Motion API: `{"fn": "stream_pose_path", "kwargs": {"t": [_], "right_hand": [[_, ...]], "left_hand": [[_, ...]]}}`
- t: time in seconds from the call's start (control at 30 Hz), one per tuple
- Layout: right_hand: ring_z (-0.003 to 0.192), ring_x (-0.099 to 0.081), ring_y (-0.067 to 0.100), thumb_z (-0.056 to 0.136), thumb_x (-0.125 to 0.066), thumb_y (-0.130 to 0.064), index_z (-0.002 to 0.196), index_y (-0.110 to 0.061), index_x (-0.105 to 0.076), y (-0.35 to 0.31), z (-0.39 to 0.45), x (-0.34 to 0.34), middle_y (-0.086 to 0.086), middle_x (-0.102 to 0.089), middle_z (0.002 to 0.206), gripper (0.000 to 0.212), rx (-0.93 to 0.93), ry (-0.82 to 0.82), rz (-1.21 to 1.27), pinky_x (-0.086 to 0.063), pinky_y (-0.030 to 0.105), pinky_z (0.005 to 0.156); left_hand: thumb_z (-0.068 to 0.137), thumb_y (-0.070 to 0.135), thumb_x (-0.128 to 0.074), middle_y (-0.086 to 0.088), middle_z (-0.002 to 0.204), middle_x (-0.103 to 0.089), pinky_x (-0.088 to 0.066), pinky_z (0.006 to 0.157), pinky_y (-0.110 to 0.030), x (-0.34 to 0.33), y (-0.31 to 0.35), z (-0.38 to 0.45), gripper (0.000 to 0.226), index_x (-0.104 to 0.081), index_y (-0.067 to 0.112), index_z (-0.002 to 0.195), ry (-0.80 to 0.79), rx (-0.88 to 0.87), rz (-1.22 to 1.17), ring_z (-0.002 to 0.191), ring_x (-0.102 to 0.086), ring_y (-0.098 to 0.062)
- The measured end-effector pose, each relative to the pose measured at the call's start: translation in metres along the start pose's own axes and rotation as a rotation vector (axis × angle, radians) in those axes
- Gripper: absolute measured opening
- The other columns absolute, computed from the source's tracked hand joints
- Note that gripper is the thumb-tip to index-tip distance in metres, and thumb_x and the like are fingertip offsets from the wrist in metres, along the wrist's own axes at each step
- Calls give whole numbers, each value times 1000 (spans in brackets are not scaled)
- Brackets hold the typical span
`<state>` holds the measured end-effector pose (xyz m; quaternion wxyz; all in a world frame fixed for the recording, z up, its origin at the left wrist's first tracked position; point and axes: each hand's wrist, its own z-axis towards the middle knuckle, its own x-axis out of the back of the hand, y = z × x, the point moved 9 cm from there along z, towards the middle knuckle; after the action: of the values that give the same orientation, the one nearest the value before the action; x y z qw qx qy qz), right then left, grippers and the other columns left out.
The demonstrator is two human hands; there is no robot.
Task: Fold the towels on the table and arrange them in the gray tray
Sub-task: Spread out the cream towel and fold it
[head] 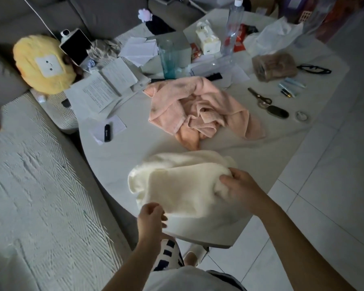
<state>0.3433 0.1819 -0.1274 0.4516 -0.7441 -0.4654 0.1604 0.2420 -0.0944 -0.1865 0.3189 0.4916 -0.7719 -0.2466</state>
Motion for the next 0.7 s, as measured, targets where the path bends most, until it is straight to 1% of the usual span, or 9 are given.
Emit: {"fn": "stream_pose_path", "kwargs": {"t": [0.07,0.1,0.17,0.2,0.3,0.4,0.5,0.6,0.7], "right_hand": [[86,-69,18,94,-61,-16,87,-17,-76,-13,2,-12,-1,-77,86,16,-8,-16,140,-54,35,80],[90,-69,21,95,-59,-13,90,-14,-75,-19,3,-19,4,-77,91,17,-11,-33,227,-54,37,84],[91,-70,25,97,-52,-7,102,-6,-70,-30,3,-30,13,-75,97,19,-27,-91,482,-57,37,83],[90,-71,24,97,-51,-7,107,-2,-67,-36,2,-31,14,-75,98,21,-31,-119,612,-59,35,79],[99,-72,24,87,-55,-22,110,-1,-70,-48,-3,-22,17,-74,110,35,-27,-189,858,-60,33,76],[108,-70,23,91,-52,-30,104,-7,-78,-45,-7,-1,15,-71,119,38,-37,-163,892,-60,36,83],[98,-73,20,101,-40,-28,96,-8,-81,-32,-8,15,11,-76,109,45,-70,-81,969,-62,35,75],[87,-76,21,104,-37,-25,106,-4,-69,-20,-9,23,12,-78,99,38,-116,5,1081,-63,37,67],[82,-76,22,104,-38,-24,108,-4,-64,-9,-8,24,12,-77,94,33,-154,52,1118,-63,39,66]], "left_hand": [[96,5,-56,-18,93,-67,-56,60,-35,-49,-47,-25,10,-63,0,101,-285,356,-112,79,-66,-30],[95,5,-57,-17,92,-66,-55,60,-35,-70,-60,-35,11,-64,-1,101,-386,454,-144,77,-66,-30],[93,5,-61,-13,89,-63,-54,59,-31,-98,-64,-39,16,-63,0,107,-444,490,-227,75,-63,-26],[92,7,-64,-11,92,-62,-53,61,-31,-106,-59,-35,20,-61,2,111,-424,471,-300,80,-63,-25],[93,17,-67,-8,115,-61,-55,77,-37,-111,-36,-14,28,-55,9,116,-322,366,-501,111,-59,-29],[94,16,-65,-7,113,-61,-53,86,-40,-83,-14,9,18,-59,11,111,-152,210,-550,111,-57,-27],[94,13,-64,-13,122,-63,-52,95,-43,-59,-10,24,19,-61,6,111,-75,177,-568,117,-58,-27],[94,18,-67,-15,123,-58,-52,92,-43,-49,-4,30,35,-53,9,125,-35,167,-489,115,-58,-31],[89,29,-72,-5,122,-55,-53,91,-44,-54,5,35,52,-48,21,134,-34,75,-213,109,-57,-29]]}}
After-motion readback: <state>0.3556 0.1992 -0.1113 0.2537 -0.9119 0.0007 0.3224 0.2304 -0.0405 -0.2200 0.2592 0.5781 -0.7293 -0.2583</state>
